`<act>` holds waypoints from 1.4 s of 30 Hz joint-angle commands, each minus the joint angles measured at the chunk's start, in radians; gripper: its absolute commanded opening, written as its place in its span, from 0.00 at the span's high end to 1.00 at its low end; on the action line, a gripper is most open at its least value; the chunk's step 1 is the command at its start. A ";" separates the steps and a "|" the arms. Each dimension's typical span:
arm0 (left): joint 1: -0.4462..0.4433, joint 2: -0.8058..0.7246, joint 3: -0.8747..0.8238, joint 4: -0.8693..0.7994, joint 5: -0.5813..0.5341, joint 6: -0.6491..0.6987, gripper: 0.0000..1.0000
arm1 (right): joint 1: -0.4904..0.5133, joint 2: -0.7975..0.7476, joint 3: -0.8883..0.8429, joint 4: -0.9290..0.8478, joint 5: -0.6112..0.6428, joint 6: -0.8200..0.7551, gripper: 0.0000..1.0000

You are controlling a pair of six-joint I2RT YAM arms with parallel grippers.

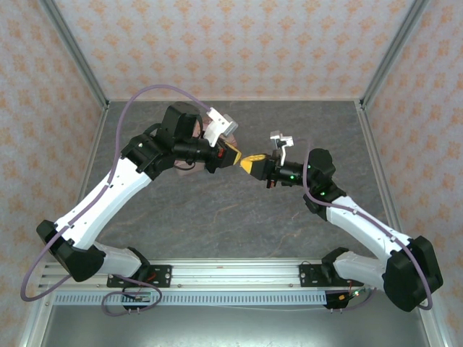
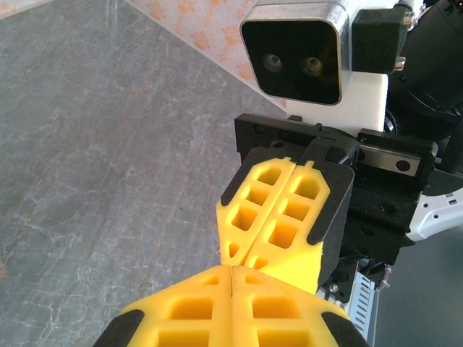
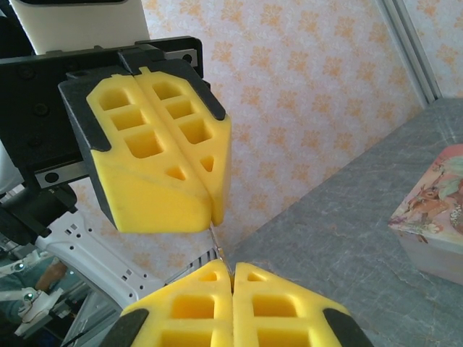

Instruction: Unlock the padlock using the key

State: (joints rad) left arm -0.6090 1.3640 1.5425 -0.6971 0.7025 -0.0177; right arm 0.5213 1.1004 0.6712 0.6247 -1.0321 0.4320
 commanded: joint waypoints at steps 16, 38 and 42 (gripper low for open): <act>0.149 0.032 -0.083 0.126 -0.403 -0.236 0.23 | 0.011 -0.181 -0.014 -0.459 0.331 -0.230 1.00; 0.216 0.775 0.431 -0.054 -0.601 -0.336 0.14 | 0.010 -0.273 -0.018 -0.714 0.500 -0.221 1.00; 0.217 0.853 0.501 -0.073 -0.582 -0.338 0.14 | 0.010 -0.295 -0.025 -0.725 0.507 -0.216 1.00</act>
State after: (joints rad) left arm -0.3965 2.1956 1.9820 -0.7155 0.1406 -0.3428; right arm 0.5278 0.8322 0.6598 -0.0830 -0.5503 0.2192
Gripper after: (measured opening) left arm 0.863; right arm 0.056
